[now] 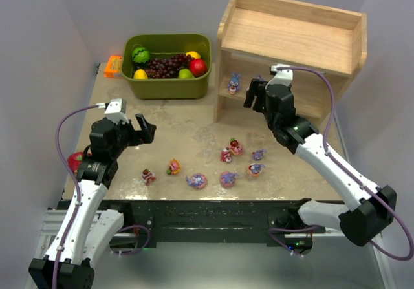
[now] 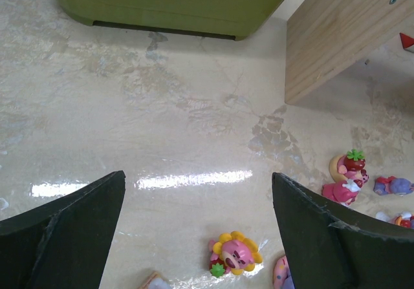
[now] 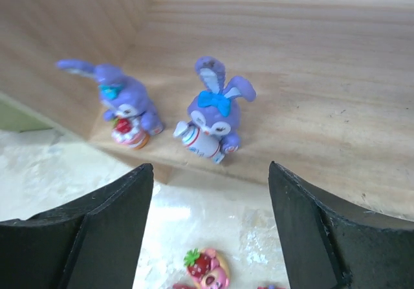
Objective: Place and organize the plastic toys onto the shelf
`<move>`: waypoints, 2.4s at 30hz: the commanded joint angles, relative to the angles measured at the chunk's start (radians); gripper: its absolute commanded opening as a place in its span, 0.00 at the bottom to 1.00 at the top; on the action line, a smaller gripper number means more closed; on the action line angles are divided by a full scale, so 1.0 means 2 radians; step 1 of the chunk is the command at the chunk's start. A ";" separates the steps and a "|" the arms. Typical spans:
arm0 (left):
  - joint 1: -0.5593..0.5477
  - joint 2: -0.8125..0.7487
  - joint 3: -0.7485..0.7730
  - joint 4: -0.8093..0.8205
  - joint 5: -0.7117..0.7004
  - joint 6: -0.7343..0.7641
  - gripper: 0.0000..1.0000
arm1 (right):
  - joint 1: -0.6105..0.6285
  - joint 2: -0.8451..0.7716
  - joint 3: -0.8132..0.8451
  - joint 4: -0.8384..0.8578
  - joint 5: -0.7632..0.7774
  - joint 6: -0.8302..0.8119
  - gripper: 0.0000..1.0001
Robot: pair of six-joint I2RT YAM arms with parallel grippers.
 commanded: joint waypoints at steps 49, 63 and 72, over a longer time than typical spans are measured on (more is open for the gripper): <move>-0.003 0.011 0.002 0.002 -0.011 0.004 0.99 | 0.363 -0.086 -0.263 -0.096 0.048 0.353 0.60; -0.003 0.012 0.002 0.002 -0.012 0.003 1.00 | 0.361 -0.009 -0.246 -0.044 0.108 0.325 0.61; -0.003 0.009 0.001 0.001 -0.011 0.003 0.99 | 0.356 0.041 -0.236 -0.032 0.110 0.331 0.54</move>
